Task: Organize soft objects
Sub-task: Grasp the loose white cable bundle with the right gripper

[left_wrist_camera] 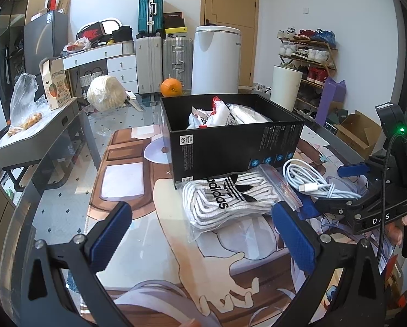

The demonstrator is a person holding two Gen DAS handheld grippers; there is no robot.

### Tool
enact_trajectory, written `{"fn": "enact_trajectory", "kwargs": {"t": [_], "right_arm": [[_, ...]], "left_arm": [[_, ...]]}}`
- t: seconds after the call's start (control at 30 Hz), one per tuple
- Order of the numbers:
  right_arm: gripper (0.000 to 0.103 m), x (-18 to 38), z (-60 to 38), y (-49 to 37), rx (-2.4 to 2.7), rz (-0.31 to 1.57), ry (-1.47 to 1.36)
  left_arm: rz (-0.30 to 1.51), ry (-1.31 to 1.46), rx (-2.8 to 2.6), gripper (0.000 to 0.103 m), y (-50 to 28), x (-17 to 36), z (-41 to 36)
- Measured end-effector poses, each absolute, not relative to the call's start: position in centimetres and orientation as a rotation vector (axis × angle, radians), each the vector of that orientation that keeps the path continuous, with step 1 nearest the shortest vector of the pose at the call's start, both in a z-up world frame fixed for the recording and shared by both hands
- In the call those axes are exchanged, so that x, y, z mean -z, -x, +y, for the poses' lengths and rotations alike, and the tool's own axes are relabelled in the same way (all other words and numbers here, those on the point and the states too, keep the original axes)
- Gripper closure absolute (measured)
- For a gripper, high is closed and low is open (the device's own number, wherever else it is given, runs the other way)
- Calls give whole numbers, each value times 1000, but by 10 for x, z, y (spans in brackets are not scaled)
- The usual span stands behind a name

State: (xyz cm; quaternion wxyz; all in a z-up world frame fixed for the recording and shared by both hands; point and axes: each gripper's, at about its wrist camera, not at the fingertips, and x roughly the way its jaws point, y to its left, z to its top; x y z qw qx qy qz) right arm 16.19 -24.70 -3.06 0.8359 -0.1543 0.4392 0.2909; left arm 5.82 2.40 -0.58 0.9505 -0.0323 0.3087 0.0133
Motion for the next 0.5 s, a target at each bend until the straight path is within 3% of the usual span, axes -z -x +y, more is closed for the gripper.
{"fn": "enact_trajectory", "kwargs": {"t": [0.2,0.27,0.5], "right_arm": [[37,26,-242,-152,-671,906,343],[55,24,-240,-149,-686,899,343],[72,23,-236,-143,-709,879,338]], "left_arm": [[631,66,-22,0,-59,7,24],[635,62,-23,0,-59,7,23],[645,51,-21,0,-60,8,21]]}}
